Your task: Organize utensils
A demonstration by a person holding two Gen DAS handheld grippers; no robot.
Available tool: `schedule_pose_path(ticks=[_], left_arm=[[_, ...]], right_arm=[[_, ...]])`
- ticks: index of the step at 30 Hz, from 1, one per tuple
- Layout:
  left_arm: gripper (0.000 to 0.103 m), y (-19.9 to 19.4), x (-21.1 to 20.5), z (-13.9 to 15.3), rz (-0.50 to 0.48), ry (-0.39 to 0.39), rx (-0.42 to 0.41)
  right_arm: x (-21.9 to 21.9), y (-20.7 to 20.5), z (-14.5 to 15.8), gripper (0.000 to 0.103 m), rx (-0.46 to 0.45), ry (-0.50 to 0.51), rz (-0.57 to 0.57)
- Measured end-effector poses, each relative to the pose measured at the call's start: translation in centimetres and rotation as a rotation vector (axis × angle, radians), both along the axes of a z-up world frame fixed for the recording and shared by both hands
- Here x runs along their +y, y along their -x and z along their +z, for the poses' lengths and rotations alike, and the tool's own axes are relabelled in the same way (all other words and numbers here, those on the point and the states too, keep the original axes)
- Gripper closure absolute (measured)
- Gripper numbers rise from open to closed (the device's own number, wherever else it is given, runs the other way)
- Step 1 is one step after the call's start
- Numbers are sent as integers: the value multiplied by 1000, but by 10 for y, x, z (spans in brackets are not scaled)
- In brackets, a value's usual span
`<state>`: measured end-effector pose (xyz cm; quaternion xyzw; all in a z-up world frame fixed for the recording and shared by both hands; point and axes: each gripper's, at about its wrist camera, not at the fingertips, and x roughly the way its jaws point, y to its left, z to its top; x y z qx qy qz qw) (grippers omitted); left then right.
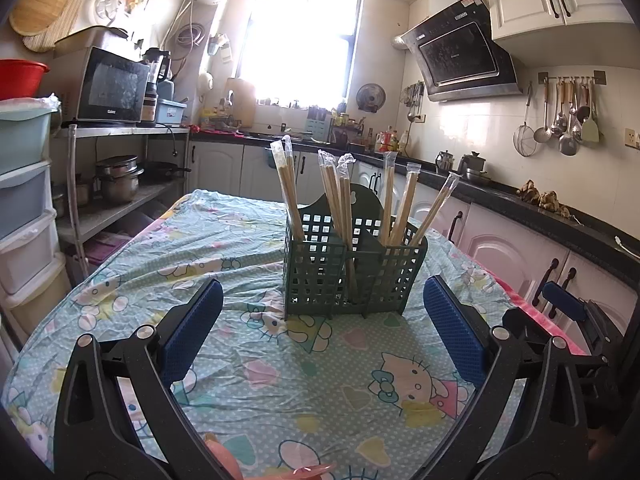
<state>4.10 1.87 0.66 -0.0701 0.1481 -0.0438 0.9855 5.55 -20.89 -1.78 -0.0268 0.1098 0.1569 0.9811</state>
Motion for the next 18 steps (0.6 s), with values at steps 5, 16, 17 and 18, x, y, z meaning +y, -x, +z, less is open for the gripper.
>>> schedule_pose_path(ticks=[5,16,17,18], left_arm=[[10,0,0,0,0,0,1],[10,0,1,0,1,-1,4],[10,0,1,0,2,0,4],[10,-1,2,-1,3,0,5]], right_arm=[[0,0,0,6,1,0,1],[0,0,0,6,1,0,1],[0,0,0,6,1,0,1],[0,0,0,6,0,0,0]])
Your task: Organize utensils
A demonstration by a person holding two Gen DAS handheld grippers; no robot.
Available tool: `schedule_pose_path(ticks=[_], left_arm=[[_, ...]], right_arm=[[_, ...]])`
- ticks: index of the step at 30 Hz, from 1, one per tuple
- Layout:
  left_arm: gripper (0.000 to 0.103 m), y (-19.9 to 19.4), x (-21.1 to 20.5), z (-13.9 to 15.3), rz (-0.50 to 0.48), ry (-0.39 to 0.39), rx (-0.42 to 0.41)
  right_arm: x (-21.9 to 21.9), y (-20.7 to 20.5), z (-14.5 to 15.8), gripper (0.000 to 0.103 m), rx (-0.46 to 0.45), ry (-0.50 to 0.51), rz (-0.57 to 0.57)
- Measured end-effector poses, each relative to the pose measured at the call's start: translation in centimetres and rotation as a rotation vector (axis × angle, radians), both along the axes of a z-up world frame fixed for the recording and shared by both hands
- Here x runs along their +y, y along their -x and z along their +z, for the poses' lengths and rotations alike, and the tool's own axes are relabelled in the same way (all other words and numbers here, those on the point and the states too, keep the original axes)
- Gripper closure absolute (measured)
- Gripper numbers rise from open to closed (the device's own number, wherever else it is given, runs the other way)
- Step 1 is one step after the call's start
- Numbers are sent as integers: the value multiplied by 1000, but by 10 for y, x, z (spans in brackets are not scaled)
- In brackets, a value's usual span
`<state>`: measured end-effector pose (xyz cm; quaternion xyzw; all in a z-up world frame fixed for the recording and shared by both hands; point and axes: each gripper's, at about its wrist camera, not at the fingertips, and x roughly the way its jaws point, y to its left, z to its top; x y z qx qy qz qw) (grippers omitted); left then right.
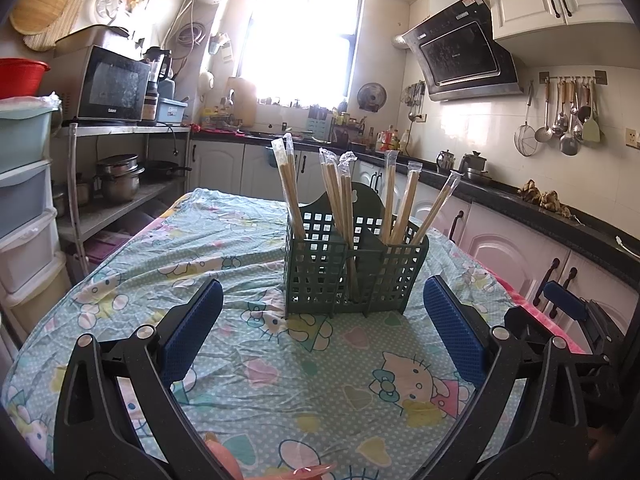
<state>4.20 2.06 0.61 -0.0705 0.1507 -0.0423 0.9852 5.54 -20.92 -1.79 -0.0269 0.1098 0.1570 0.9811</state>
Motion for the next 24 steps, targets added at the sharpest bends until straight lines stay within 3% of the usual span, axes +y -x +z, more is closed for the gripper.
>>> schedule_pose_path(ticks=[11,16,18,22,24], left_arm=[[10,-3,-2,-4,2,-21,6],[10,-11,-1,-6,52,-29,62],[10,-16,10,-2,65,-10,90],[10,-51,54,10,186,-90,188],[10,-86,89,6,233,-111,294]], right_arm=[[0,1,-1,6,-2,-5,-5],[-5,-2,4,6,11,-33,-25],[-16,-13,11,6,45,-60,-51],[-52,-60,20,6,173,-50,-182],[-75,-107,11,6,332,12,-308]])
